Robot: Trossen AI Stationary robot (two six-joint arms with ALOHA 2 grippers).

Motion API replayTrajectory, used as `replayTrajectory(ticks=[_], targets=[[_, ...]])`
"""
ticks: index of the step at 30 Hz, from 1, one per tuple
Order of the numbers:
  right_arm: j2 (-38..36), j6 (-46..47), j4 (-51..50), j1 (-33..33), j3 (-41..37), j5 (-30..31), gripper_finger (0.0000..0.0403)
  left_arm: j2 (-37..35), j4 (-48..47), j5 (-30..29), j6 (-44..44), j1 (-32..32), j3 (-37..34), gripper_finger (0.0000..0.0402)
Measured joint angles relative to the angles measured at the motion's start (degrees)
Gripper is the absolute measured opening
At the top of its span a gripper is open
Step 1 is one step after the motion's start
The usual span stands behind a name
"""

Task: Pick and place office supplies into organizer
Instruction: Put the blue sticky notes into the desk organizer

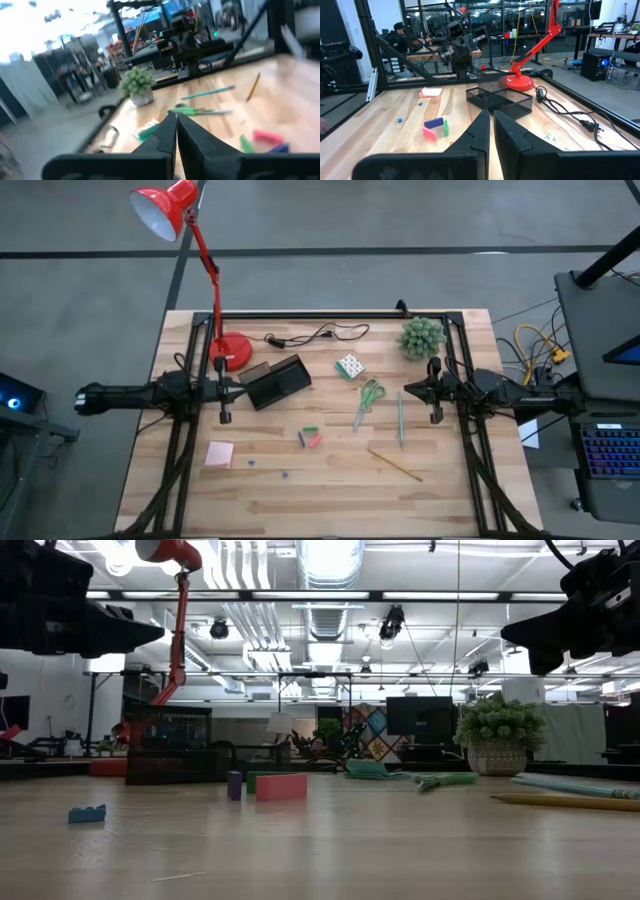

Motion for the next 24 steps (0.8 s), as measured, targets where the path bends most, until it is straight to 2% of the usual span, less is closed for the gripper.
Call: replayTrajectory(ticks=[3,24], targets=[[0.0,0.0,0.0,0.0,0.0,0.0,0.0018,0.0,0.7,-0.1,2.6,0.0,-0.1,0.0],[0.0,0.0,0.0,0.0,0.0,0.0,0.0018,0.1,0.7,-0.1,2.8,0.0,-0.1,0.0]])
